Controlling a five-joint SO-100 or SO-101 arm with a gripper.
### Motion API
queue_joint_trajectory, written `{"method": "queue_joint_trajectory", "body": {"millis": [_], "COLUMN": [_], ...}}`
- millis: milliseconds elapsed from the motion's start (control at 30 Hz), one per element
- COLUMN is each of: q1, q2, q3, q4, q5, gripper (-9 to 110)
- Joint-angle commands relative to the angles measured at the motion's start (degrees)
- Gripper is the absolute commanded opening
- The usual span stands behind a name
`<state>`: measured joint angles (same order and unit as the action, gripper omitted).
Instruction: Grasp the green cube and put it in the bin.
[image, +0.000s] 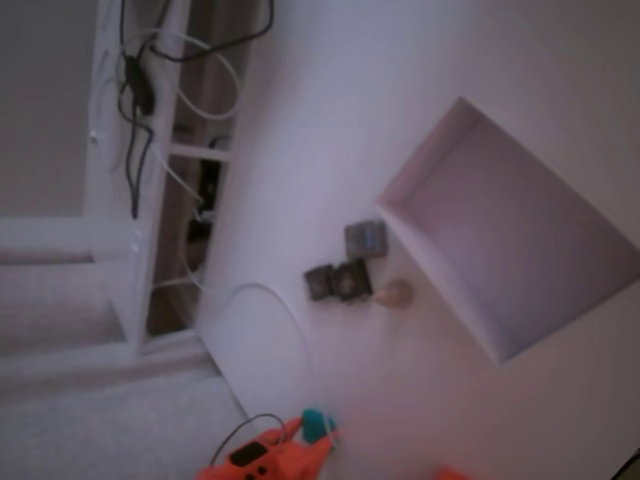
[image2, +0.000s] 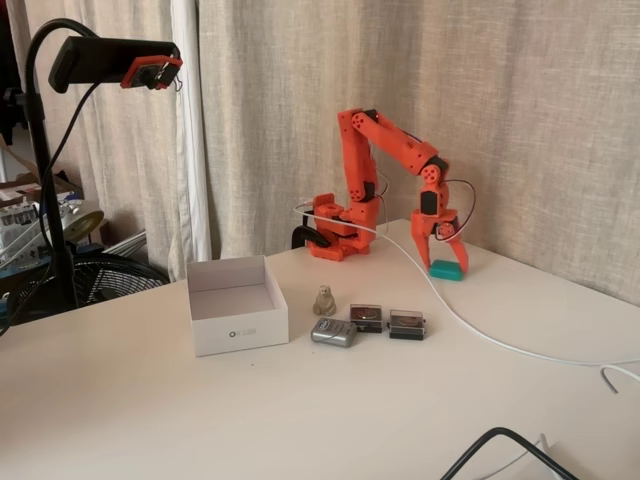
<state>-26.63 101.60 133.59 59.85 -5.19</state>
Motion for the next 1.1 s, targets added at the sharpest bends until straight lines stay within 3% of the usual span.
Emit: {"method": "queue_joint_trajectory", "body": {"millis": [0, 900, 1067], "q1": [0.35, 0.97, -2.37], "q2": [-0.88, -0.70, 2.20], "q3": [0.53, 0.88, -1.85], "q4": [-0.70, -1.23, -6.24], "q5": [0.18, 0.18, -0.09], "gripper": [23, 16, 16]}}
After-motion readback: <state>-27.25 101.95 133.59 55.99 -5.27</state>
